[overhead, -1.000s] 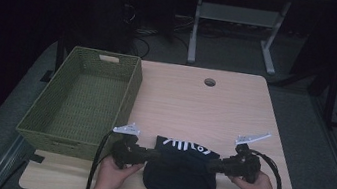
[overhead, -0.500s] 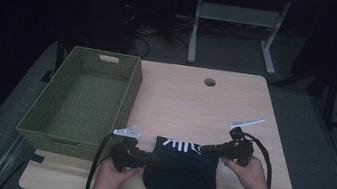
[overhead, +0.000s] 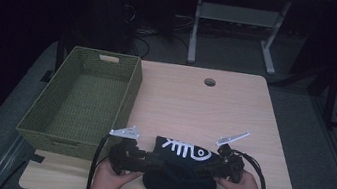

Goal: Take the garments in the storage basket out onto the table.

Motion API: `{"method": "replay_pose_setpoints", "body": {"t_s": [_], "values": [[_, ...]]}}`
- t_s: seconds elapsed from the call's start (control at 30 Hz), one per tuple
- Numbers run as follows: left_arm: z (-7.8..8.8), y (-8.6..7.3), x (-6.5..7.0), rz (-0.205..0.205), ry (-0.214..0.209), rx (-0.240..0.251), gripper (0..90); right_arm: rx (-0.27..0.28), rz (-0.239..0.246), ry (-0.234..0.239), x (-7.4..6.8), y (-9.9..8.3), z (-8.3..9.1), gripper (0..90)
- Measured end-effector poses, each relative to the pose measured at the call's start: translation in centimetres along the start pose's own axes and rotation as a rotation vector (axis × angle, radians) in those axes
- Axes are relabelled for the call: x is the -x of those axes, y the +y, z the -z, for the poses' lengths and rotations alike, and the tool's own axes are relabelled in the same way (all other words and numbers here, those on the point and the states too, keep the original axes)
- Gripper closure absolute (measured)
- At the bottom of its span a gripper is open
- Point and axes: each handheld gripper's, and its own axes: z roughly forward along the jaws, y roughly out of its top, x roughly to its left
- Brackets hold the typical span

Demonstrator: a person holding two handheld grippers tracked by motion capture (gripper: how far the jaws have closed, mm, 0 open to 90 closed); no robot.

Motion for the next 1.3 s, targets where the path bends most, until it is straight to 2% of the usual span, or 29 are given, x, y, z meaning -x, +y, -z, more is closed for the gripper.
{"method": "replay_pose_setpoints", "body": {"t_s": [0.17,0.3,0.43,0.53,0.73,0.9,0.97,1.1,1.2,1.3], "values": [[-0.6,0.5,0.1,-0.001,-0.003,-0.013,59.9,-0.052,0.017,-0.014,-0.5,-0.4,-1.1,76.8],[-1.8,0.3,0.0,0.002,-0.003,-0.061,61.5,-0.078,0.029,-0.005,-0.9,-0.4,-1.5,76.4],[-3.0,-0.4,-0.5,0.024,-0.002,-0.116,61.7,-0.043,0.037,0.007,-1.2,-0.5,-0.8,76.2],[-3.5,-0.9,-0.7,0.028,0.01,-0.147,61.8,-0.05,0.042,-0.005,-1.5,-0.8,-0.6,76.4],[-4.0,-1.7,-0.9,0.016,0.048,-0.184,62.8,-0.103,0.044,-0.015,-1.7,-1.9,-1.7,76.4],[-4.1,-1.9,-0.7,0.0,0.051,-0.185,62.6,-0.105,0.05,-0.021,-1.9,-2.3,-2.1,75.7],[-3.9,-1.7,-0.5,-0.001,0.041,-0.167,61.8,-0.103,0.049,-0.019,-2.0,-2.0,-1.9,74.9],[-3.8,-0.7,0.0,-0.009,0.023,-0.133,62.1,-0.058,0.077,-0.018,-2.6,-0.8,-1.8,77.0],[-4.3,-0.2,0.1,-0.018,0.018,-0.13,63.0,-0.064,0.101,-0.02,-2.9,-0.2,-2.5,78.2],[-5.1,-0.5,0.1,-0.022,0.039,-0.164,63.0,-0.107,0.114,-0.037,-2.9,-0.2,-3.4,79.5]]}}
